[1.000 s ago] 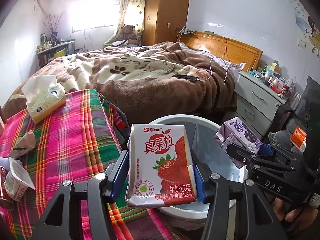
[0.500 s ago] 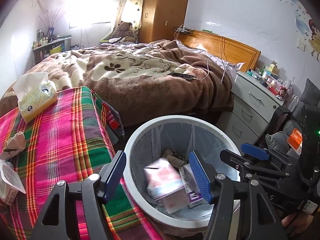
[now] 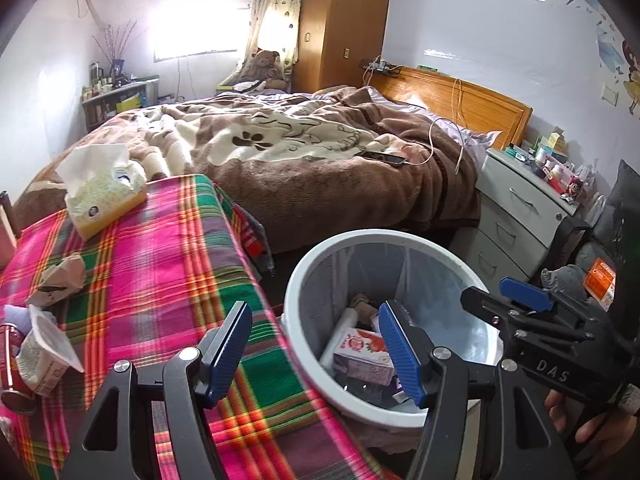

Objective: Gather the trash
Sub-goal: 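Open the left gripper over the bin while the right gripper releases the grape carton into it, then move both open grippers back to the trash on the blanket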

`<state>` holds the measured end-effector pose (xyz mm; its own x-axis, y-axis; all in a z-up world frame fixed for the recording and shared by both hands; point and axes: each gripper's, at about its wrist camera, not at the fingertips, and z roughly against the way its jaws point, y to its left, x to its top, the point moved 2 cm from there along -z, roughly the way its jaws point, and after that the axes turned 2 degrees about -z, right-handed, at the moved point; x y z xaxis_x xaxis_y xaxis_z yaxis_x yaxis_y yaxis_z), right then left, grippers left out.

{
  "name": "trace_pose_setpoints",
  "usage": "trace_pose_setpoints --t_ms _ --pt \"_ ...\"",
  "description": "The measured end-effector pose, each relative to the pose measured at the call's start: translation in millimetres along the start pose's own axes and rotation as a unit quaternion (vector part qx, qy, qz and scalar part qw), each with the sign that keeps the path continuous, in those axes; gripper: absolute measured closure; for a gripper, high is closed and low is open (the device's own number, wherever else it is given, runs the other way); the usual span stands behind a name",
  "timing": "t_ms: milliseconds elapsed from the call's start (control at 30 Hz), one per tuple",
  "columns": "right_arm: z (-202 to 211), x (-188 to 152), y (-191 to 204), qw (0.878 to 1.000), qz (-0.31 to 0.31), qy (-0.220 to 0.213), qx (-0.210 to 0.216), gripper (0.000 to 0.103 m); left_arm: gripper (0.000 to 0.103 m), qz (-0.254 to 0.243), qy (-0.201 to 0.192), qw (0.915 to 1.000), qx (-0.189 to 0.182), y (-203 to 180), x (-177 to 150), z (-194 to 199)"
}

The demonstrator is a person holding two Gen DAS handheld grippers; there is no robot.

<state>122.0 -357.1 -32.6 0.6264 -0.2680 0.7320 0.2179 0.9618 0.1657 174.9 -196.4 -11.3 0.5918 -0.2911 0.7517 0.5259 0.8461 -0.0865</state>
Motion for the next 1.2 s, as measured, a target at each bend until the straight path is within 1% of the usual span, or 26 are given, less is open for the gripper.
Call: trace_pose_setpoints --t_ms 133,300,533,700,933,1200 --pt "4 -1 13 1.000 0.013 -0.008 0.003 0.036 0.037 0.007 -0.005 0.9998 0.016 13 -7 12" --pt "5 -4 27 1.000 0.019 -0.010 0.017 0.036 0.037 0.020 -0.010 0.9994 0.026 30 -16 27" --pt "6 -6 54 0.999 0.032 -0.012 0.041 0.036 0.037 0.042 -0.018 0.9976 0.052 64 -32 51" --pt "2 -10 79 0.997 0.047 -0.007 0.056 0.036 0.037 0.062 -0.027 0.9945 0.080 94 -41 68" --pt "-5 -15 114 0.994 0.067 0.000 0.083 0.036 0.037 0.088 -0.031 0.9896 0.109 133 -53 89" --pt "-13 -18 146 0.991 0.086 0.009 0.106 0.036 0.037 0.127 -0.033 0.9807 0.145 181 -68 105"
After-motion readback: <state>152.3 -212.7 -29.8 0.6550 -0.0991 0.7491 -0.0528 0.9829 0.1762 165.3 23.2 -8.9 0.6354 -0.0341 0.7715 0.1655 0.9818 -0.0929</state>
